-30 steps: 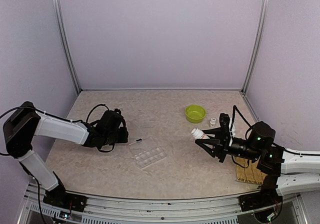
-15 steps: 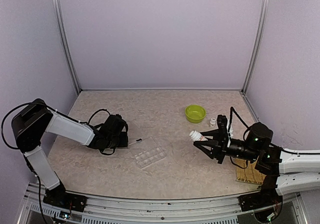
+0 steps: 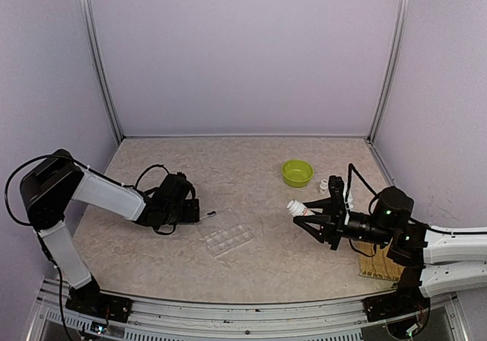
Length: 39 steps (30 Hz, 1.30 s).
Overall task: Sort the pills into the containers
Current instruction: Place the lid of the pill bottle at the center of the board, then pour the pill into the compartment of the pill container.
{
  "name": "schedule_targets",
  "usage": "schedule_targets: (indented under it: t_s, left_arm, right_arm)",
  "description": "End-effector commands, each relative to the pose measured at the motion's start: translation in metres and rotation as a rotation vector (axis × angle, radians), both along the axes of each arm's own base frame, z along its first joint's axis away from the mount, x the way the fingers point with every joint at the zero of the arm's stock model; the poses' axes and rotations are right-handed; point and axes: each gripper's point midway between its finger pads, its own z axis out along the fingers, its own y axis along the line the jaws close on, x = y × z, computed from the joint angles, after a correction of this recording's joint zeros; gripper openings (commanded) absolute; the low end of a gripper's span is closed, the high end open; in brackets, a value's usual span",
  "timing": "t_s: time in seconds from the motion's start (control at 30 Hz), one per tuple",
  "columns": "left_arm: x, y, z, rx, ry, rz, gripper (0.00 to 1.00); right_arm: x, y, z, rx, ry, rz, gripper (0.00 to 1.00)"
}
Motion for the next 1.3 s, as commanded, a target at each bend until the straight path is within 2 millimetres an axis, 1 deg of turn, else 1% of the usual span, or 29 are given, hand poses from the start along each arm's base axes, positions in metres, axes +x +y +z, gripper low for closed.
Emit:
schedule_targets:
  t_s: [0.0,0.03,0.17,0.33,0.43,0.53,0.67,0.87,1.1,1.27]
  left_arm:
    - [0.007,0.005,0.01,0.007,-0.019,0.027,0.82]
    - [0.008,0.006,0.016,0.003,-0.031,0.032,0.87]
    - [0.008,0.003,0.046,-0.052,-0.078,0.036,0.98]
    - [0.004,-0.007,0.089,-0.105,-0.128,-0.013,0.99]
    - [-0.001,-0.008,0.109,-0.121,-0.156,-0.037,0.99]
    - [-0.009,-0.011,0.12,-0.149,-0.169,-0.069,0.99]
    - [-0.021,-0.017,0.129,-0.184,-0.196,-0.12,0.99]
    - [-0.024,-0.024,0.127,-0.184,-0.21,-0.183,0.99]
    - [-0.028,-0.034,0.123,-0.193,-0.232,-0.266,0.99]
    - [-0.032,-0.038,0.116,-0.209,-0.237,-0.302,0.99]
  right_arm:
    - [-0.002,0.005,0.011,0.025,-0.005,0.022,0.0]
    - [-0.003,0.006,0.012,0.025,-0.005,0.03,0.0]
    - [-0.006,0.01,0.019,0.02,-0.008,0.061,0.0]
    - [-0.008,0.01,0.038,0.058,-0.053,0.069,0.0]
    - [-0.006,0.009,0.037,0.071,-0.067,0.057,0.0]
    - [-0.007,0.01,0.031,0.078,-0.057,0.063,0.0]
    - [-0.006,0.009,0.024,0.091,-0.047,0.057,0.0]
    - [0.0,0.011,0.014,0.101,-0.036,0.034,0.0]
    - [0.011,0.023,-0.008,0.073,-0.008,0.024,0.0]
    - [0.023,0.031,-0.03,0.04,0.008,-0.007,0.0]
